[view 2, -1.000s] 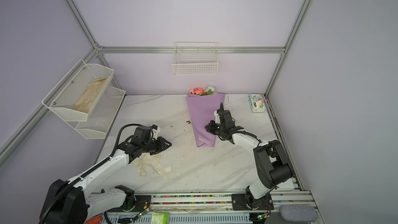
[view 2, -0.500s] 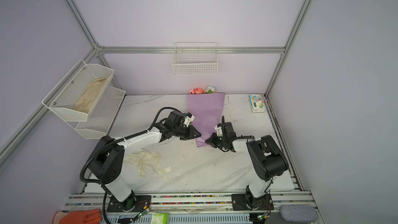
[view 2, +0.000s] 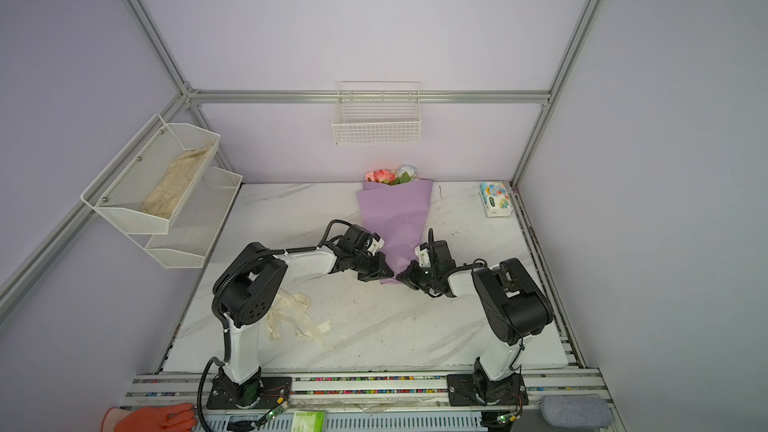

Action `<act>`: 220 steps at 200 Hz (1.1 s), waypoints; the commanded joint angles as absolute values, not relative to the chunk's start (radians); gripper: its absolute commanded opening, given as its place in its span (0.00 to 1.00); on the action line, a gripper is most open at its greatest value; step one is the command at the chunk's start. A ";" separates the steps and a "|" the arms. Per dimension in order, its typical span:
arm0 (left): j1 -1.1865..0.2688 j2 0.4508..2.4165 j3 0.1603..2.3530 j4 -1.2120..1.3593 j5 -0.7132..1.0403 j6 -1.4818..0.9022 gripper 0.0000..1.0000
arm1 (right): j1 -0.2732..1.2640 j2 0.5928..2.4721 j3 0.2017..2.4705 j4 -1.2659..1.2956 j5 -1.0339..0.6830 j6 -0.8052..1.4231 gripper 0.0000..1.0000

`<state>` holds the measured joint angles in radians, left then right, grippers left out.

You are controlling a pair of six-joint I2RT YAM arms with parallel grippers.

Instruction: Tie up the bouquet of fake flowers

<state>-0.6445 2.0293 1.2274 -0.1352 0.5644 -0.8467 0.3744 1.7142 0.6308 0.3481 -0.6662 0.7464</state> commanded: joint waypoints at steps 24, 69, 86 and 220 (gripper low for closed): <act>-0.639 2.051 1.209 -0.127 0.525 -0.847 0.06 | 0.379 1.686 0.632 0.278 -0.620 0.729 0.00; -0.624 2.033 1.092 -0.088 0.517 -0.873 0.03 | 0.377 1.650 0.643 0.075 -0.485 0.621 0.00; -0.620 2.021 1.051 -0.026 0.544 -0.892 0.03 | 0.376 1.623 0.618 0.067 -0.471 0.605 0.00; -0.574 1.942 0.965 0.117 0.635 -0.930 0.04 | 0.353 1.547 0.698 -0.032 -0.454 0.592 0.00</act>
<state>-0.5823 1.9759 0.9749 0.1589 0.6479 -0.9169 0.3717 1.6100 0.6655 0.0601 -0.5011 0.5976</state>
